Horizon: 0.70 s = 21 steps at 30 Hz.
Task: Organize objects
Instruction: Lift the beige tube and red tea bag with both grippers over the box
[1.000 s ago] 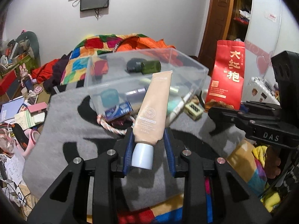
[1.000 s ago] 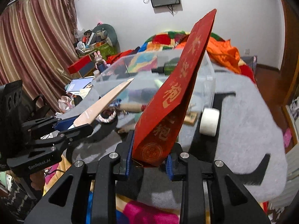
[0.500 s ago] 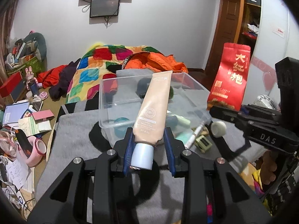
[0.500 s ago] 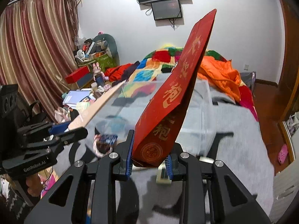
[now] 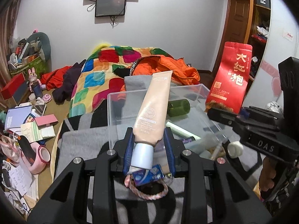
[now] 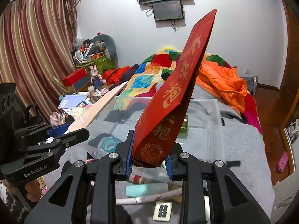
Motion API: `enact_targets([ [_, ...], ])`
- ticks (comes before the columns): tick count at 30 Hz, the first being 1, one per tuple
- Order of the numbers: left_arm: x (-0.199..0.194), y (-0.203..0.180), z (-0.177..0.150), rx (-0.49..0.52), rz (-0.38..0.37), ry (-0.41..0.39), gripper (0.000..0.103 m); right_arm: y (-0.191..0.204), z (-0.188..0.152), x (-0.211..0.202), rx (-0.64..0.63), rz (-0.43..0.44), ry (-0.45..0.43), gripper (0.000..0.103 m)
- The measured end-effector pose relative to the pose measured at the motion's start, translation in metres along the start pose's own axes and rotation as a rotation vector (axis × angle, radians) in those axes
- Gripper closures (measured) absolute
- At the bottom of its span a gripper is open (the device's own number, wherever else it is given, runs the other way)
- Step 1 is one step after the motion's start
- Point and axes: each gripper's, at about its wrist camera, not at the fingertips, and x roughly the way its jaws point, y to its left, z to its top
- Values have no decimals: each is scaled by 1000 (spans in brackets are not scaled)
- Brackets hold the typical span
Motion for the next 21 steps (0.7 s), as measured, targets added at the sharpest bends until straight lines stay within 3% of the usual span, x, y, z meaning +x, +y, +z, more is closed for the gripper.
enact_targets([
  [21,67,0,3,19,16,126,71,-11,-2,57,-9,-27,150,78],
])
